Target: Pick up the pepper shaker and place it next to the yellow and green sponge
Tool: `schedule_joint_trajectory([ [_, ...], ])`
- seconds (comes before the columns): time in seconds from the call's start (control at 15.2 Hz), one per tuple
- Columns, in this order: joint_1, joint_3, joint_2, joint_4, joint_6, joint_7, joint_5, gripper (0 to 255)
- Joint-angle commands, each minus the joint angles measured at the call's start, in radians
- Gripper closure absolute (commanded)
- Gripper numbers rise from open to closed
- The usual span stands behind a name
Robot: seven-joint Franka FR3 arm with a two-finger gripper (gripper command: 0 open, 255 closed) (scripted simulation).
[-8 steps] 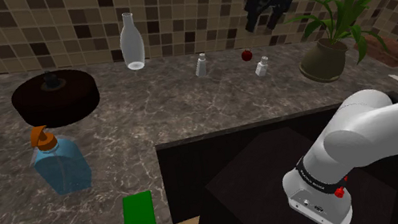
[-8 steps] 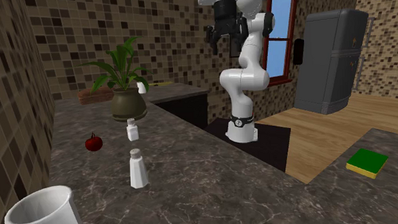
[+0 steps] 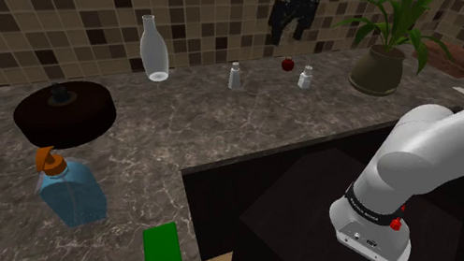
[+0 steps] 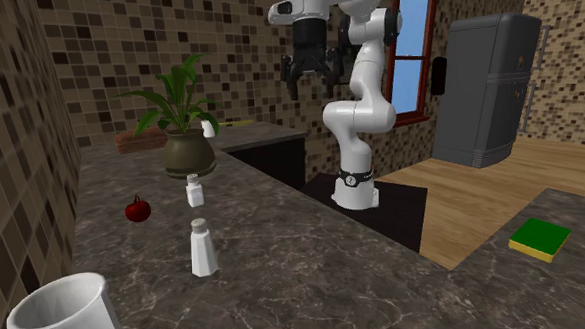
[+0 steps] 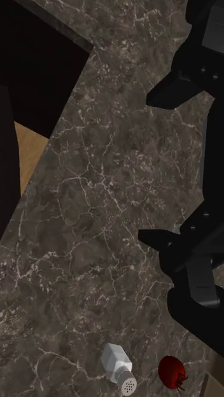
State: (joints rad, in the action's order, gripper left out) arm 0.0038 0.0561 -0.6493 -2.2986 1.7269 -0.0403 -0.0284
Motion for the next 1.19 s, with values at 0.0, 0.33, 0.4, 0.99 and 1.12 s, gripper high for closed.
schedule_joint_trajectory([
  [0.0, 0.001, 0.009, 0.059, 0.003, 0.053, 0.027, 0.014, 0],
  [0.33, -0.001, 0.038, 0.227, 0.047, 0.167, 0.099, 0.043, 0],
  [0.4, -0.001, 0.043, 0.263, 0.060, 0.188, 0.112, 0.048, 0],
  [0.99, -0.008, 0.079, 0.594, 0.234, 0.335, 0.228, 0.072, 0],
  [1.12, -0.011, 0.084, 0.671, 0.287, 0.356, 0.252, 0.073, 0],
])
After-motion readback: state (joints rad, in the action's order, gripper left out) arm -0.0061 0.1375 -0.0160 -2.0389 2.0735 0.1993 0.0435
